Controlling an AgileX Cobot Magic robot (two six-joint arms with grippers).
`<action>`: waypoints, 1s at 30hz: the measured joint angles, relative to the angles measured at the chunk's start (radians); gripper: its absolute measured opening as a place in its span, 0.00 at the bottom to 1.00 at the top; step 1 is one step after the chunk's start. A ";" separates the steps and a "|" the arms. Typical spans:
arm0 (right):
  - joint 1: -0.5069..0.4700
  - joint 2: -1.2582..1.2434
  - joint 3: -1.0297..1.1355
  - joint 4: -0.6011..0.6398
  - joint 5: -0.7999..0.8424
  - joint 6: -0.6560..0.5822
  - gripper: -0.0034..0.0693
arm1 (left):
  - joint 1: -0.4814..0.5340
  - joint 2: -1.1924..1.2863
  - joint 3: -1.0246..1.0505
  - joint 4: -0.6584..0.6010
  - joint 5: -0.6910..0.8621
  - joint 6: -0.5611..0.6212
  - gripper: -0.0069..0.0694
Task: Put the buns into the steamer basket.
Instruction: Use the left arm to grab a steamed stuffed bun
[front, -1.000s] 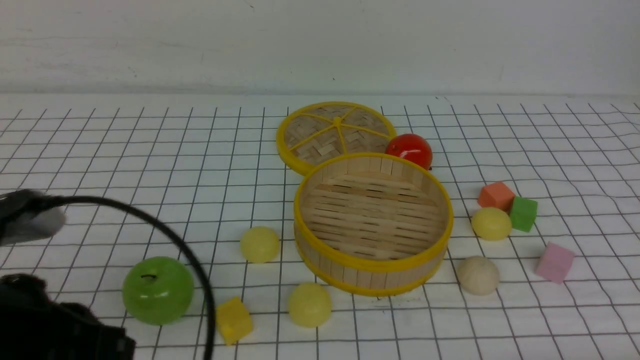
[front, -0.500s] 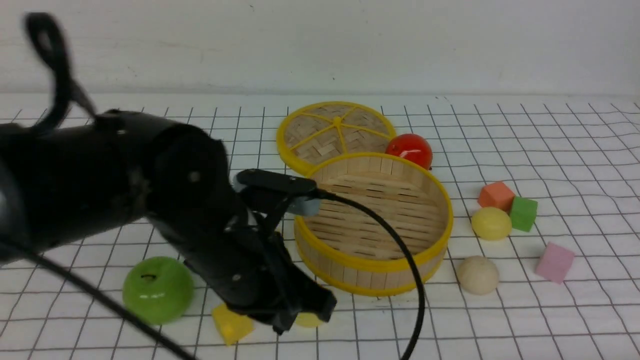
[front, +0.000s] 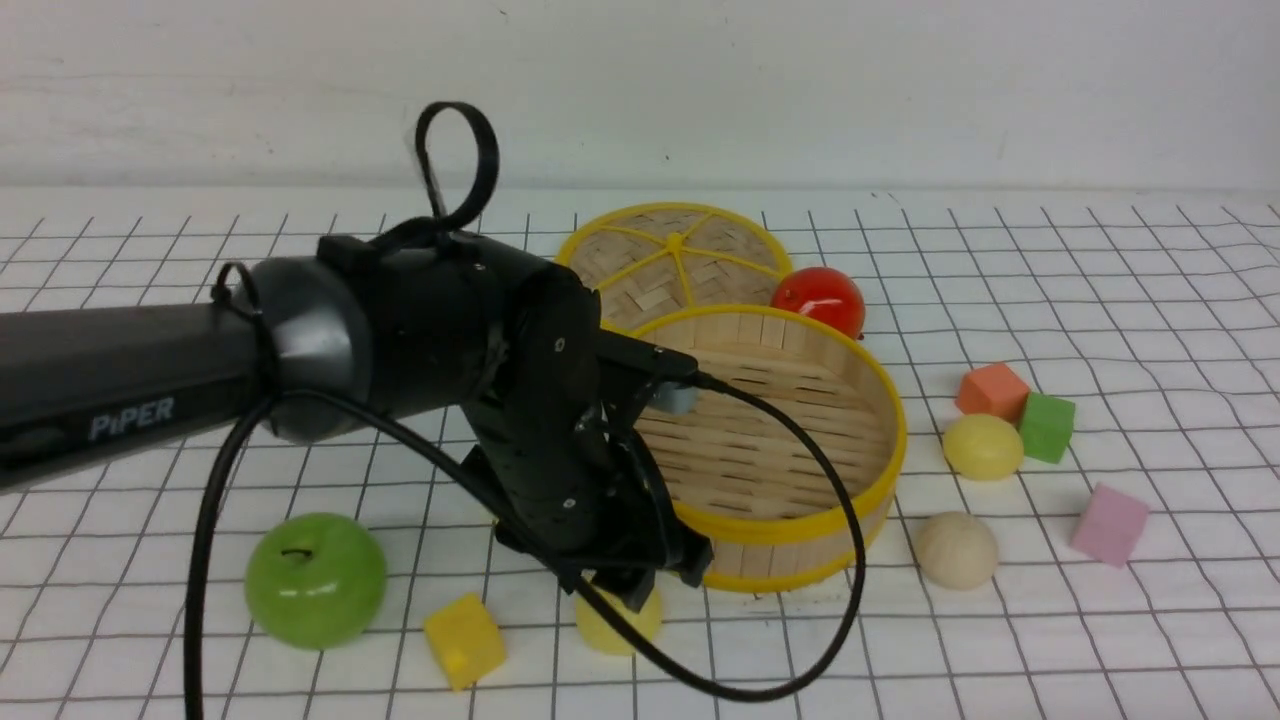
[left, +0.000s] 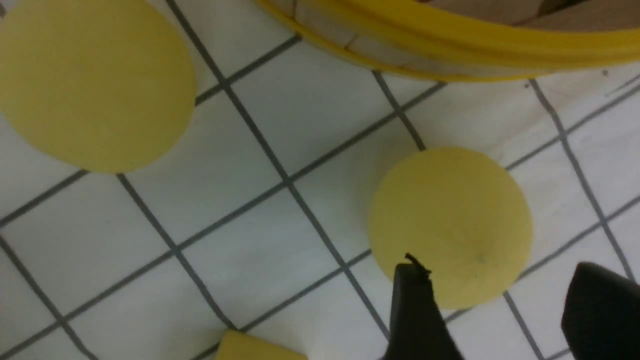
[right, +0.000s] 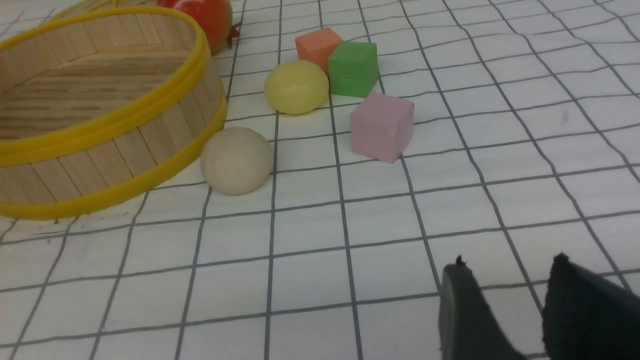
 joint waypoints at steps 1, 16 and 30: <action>0.000 0.000 0.000 0.000 0.000 0.000 0.38 | 0.003 0.005 -0.001 -0.003 -0.005 0.000 0.61; 0.000 0.000 0.000 0.000 0.000 0.000 0.38 | 0.004 0.075 -0.002 0.001 -0.068 0.050 0.55; 0.000 0.000 0.000 0.000 0.000 0.000 0.38 | 0.004 0.072 -0.036 -0.002 0.052 0.019 0.07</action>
